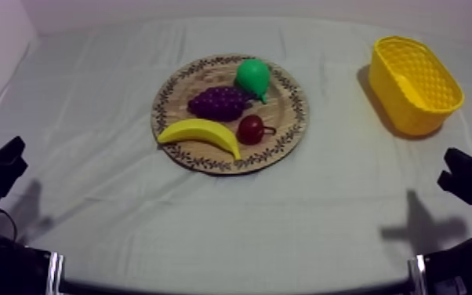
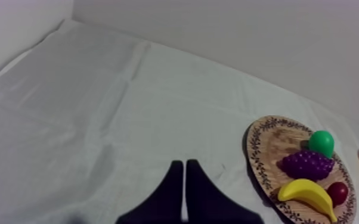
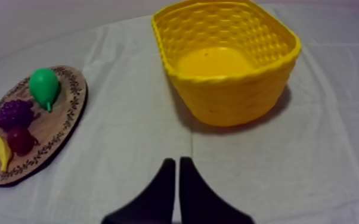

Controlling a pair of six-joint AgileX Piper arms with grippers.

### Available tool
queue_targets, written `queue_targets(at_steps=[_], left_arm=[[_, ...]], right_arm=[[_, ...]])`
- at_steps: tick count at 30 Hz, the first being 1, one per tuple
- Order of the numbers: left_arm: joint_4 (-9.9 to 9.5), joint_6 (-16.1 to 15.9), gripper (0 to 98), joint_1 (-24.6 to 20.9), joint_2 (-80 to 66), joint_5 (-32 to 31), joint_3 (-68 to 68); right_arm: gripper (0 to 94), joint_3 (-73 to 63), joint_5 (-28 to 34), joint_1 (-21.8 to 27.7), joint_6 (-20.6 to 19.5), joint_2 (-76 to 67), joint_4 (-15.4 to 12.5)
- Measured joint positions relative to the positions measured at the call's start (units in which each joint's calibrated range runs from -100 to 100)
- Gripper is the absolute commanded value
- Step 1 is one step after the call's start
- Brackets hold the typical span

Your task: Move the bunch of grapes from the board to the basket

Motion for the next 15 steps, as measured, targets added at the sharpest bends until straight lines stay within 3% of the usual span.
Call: queue_targets(at_steps=[5,15], left_arm=[[0.0,0.0,0.0,0.0,0.0,0.0,0.0],[0.0,0.0,0.0,0.0,0.0,0.0,0.0]], right_arm=[[0.5,0.6,-2.35,1.24,1.68,0.0,-0.19],[0.5,0.6,-2.31,1.24,12.68,0.0,-0.2]])
